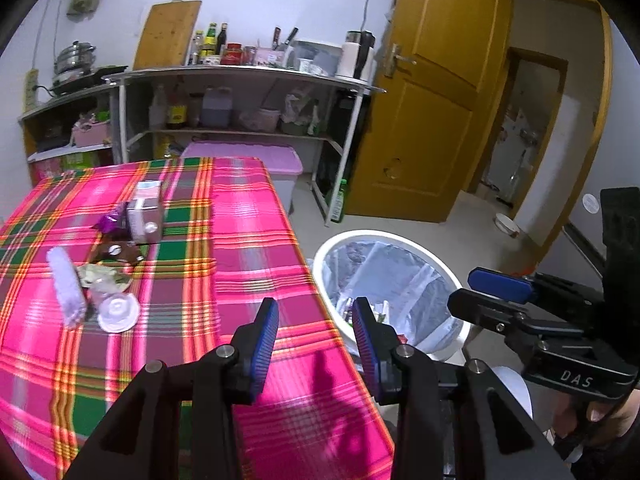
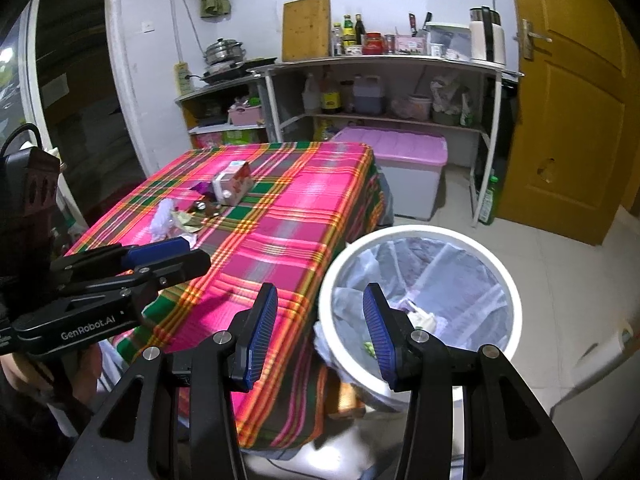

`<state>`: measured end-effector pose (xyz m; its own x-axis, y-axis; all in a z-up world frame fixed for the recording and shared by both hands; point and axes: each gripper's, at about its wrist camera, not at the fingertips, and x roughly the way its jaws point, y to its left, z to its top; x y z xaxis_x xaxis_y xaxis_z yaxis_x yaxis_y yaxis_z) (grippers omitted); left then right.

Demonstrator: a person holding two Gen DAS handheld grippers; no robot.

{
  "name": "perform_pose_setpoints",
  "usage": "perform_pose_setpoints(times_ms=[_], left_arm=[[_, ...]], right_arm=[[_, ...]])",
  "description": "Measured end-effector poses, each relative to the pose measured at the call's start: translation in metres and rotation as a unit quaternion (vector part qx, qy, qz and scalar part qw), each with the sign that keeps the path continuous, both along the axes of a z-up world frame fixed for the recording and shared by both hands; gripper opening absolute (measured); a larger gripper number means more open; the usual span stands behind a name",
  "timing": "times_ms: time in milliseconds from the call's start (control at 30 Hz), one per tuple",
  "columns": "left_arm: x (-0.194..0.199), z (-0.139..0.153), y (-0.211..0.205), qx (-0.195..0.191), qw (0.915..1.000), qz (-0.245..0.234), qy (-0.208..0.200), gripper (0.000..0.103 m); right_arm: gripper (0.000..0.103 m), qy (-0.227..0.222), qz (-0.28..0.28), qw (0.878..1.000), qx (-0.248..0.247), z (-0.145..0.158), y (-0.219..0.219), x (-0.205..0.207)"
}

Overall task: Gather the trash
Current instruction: 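Move both tools back toward the remaining items on the table, then grasp the white foam net with the left gripper while the right gripper grasps the clear cup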

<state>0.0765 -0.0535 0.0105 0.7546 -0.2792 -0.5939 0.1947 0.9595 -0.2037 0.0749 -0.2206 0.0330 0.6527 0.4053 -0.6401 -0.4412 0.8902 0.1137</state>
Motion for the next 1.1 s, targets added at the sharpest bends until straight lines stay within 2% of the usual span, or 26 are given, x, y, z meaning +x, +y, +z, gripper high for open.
perform_pose_setpoints(times_ms=[400,500,833,1100], left_arm=[[-0.023,0.003,0.047,0.011,0.9977,0.064,-0.017,0.038],[-0.025,0.001,0.064,0.011,0.9962,0.086,-0.013,0.038],[-0.027,-0.004,0.125,0.010,0.9860,0.166,-0.001,0.038],[-0.011,-0.014,0.161,-0.001,0.9779,0.209,0.015,0.039]], right_arm=[[0.046,0.024,0.053,0.998,0.031,-0.012,0.035,0.005],[0.053,0.033,0.066,0.997,0.031,-0.015,0.047,0.008],[0.053,0.050,0.105,0.993,0.027,-0.020,0.083,0.020],[0.053,0.059,0.122,0.991,0.020,-0.027,0.102,0.031]])
